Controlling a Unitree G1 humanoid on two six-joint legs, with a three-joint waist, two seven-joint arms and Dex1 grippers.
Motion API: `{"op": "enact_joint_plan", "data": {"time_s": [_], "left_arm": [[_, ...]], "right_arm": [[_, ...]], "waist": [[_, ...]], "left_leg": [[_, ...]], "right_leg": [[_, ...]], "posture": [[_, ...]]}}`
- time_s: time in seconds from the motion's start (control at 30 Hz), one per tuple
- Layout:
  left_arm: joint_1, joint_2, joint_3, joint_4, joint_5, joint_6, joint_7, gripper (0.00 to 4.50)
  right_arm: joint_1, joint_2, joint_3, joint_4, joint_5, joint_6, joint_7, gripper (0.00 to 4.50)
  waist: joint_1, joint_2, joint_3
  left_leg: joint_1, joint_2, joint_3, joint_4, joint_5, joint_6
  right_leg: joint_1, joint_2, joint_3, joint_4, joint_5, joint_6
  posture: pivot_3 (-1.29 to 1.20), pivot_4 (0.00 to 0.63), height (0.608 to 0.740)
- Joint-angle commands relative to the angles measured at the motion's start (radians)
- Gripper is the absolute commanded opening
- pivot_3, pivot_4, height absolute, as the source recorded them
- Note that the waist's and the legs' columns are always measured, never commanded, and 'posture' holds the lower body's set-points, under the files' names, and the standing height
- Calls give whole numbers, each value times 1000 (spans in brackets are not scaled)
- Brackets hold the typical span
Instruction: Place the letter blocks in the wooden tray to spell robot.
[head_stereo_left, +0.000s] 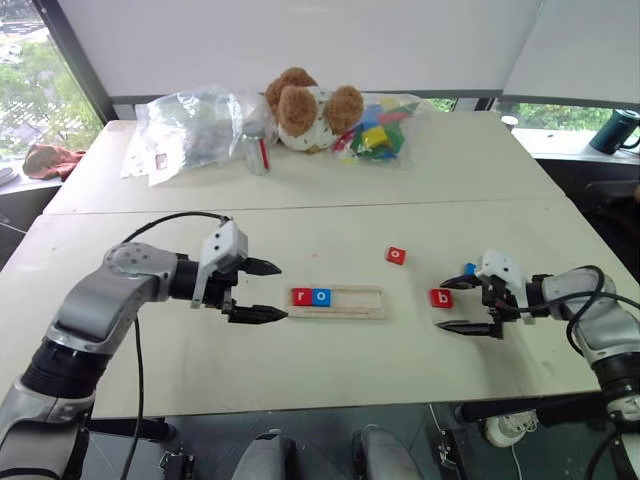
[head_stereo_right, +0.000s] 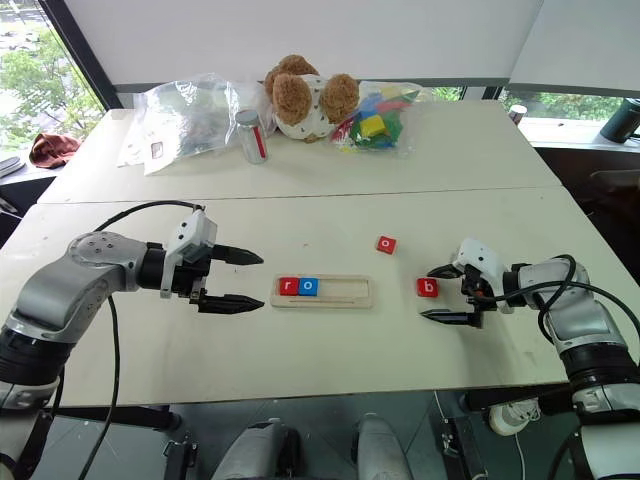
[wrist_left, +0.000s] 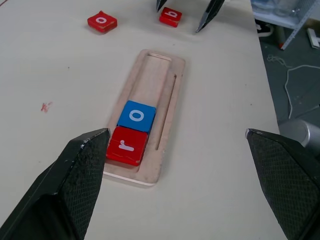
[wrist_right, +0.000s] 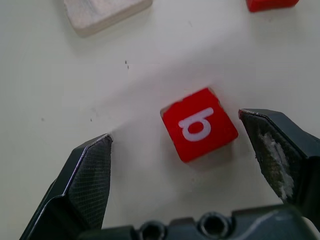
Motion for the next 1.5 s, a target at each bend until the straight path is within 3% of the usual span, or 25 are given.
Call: {"op": "enact_joint_plan", "data": {"time_s": [0.03, 0.13, 0.3, 0.57, 0.67, 0.93, 1.5], "left_arm": [[-4, 3, 29, -18, -4, -11, 11, 4500], [-1, 4, 30, -12, 1, -17, 17, 4500], [12, 13, 34, -8, 3, -24, 21, 4500], [38, 72, 72, 20, 20, -32, 15, 4500], [57, 116, 97, 24, 16, -25, -3, 4500], [92, 120, 104, 3, 16, -26, 19, 4500], [126, 86, 106, -29, 9, -19, 75, 4500]], "right_arm": [[-48, 10, 2, 57, -15, -60, 13, 4422], [-77, 20, 9, 107, -31, -98, 16, 3578], [-89, 29, 14, 137, -31, -124, 42, 1151], [-141, 71, 31, -138, 42, 146, 52, 1139], [-212, 136, 107, -264, 8, 275, 19, 1139], [-343, 273, 260, -318, -55, 531, -53, 1139], [-370, 301, 354, -309, -100, 556, -65, 1139]], "waist": [[0, 0, 0], [0, 0, 0], [0, 0, 0], [-8, 1, 0], [-8, 1, 1], [21, 1, 0], [-2, 1, 0]], "left_leg": [[0, 0, 0, 0, 0, 0], [0, 0, 0, 0, 0, -1], [0, 0, 0, 0, 0, -1], [0, 1, 0, -1, 0, -1], [0, 1, 0, -1, 1, -2], [-5, -1, -3, 0, 1, -2], [-9, -1, -3, 0, 2, -5]], "right_leg": [[0, 0, 0, 0, 0, 0], [0, 0, 0, 0, 0, 0], [0, 0, 0, 0, 0, 0], [-2, 0, 1, 1, 0, 0], [-3, 0, 1, 2, 0, 0], [-5, -2, -1, 0, 0, 0], [-8, -1, -3, 0, 0, 0]], "posture": [[0, 150, 740], [0, 150, 740], [0, 150, 740], [0, 150, 740], [0, 150, 740], [0, 150, 740], [0, 150, 740]]}}
